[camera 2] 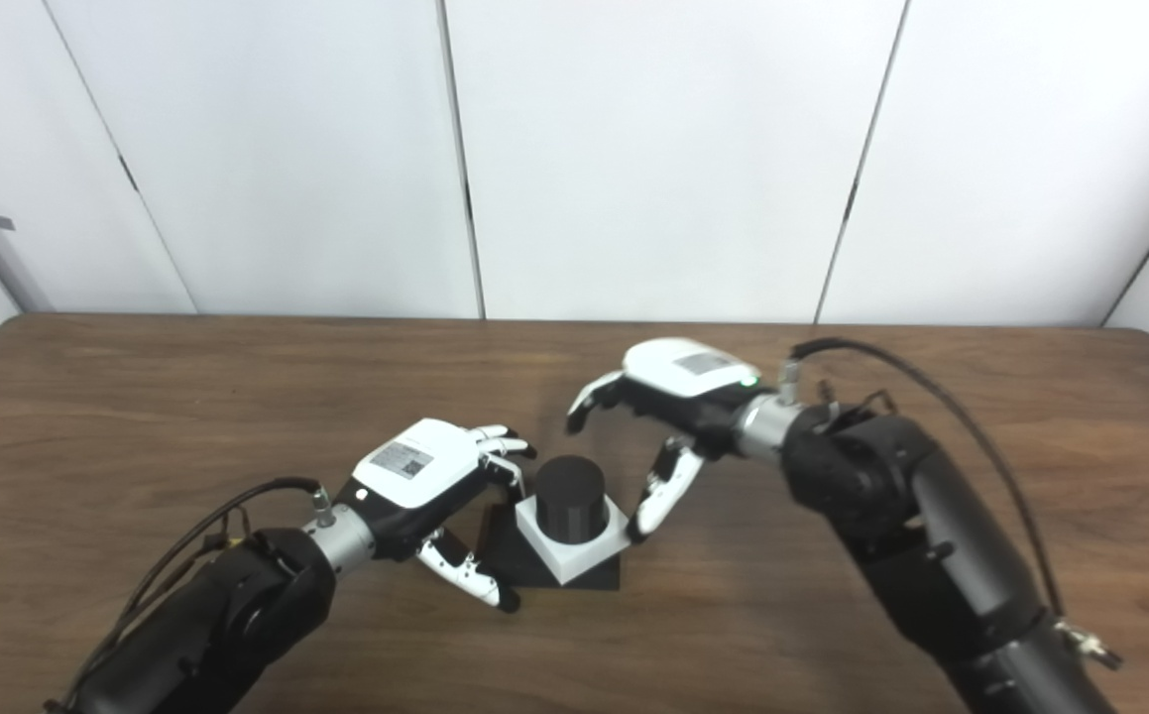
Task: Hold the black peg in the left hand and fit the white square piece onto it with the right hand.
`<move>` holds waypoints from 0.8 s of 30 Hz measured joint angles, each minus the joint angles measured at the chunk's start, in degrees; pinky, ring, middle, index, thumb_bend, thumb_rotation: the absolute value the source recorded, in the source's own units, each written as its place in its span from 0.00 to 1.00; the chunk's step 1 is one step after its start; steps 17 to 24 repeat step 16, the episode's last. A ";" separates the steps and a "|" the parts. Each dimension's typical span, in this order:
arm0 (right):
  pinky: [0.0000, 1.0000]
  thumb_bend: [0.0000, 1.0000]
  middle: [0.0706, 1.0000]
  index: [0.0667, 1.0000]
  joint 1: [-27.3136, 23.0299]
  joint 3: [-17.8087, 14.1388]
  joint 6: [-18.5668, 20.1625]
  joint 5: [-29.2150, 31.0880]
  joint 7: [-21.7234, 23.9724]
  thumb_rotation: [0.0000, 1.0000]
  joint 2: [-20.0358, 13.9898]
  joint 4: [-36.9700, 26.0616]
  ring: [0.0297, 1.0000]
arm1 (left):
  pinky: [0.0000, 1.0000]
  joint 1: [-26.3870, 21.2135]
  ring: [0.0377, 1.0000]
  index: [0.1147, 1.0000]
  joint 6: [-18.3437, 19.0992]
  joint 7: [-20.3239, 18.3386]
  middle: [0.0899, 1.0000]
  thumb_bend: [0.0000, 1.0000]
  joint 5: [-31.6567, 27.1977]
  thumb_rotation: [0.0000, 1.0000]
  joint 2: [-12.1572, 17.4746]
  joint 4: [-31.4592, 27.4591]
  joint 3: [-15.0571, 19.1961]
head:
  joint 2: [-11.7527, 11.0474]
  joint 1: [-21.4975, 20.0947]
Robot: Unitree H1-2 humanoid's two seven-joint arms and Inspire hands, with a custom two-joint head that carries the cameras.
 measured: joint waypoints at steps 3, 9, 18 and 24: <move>0.70 0.84 0.83 0.73 0.06 -1.87 0.04 0.73 -0.09 0.16 -1.58 -0.27 0.81 | 0.83 0.00 0.92 0.42 -0.01 0.00 0.87 0.52 0.00 0.08 0.00 0.00 0.00 | -0.09 -0.26; 0.65 0.82 0.81 0.69 1.77 -5.24 0.52 2.51 -1.29 0.13 -3.27 -2.01 0.78 | 0.82 -0.01 0.90 0.42 -0.03 0.01 0.86 0.52 0.00 0.08 0.00 0.01 0.01 | -0.09 -0.53; 0.62 0.69 0.74 0.63 10.61 -15.15 2.24 7.36 -11.99 0.03 0.08 -6.68 0.72 | 0.84 0.03 0.91 0.42 -0.02 -0.04 0.87 0.52 0.00 0.08 0.00 0.02 0.07 | -0.09 -0.88; 0.62 0.69 0.74 0.63 10.61 -15.15 2.24 7.36 -11.99 0.03 0.08 -6.68 0.72 | 0.84 0.03 0.91 0.42 -0.02 -0.04 0.87 0.52 0.00 0.08 0.00 0.02 0.07 | -0.09 -0.88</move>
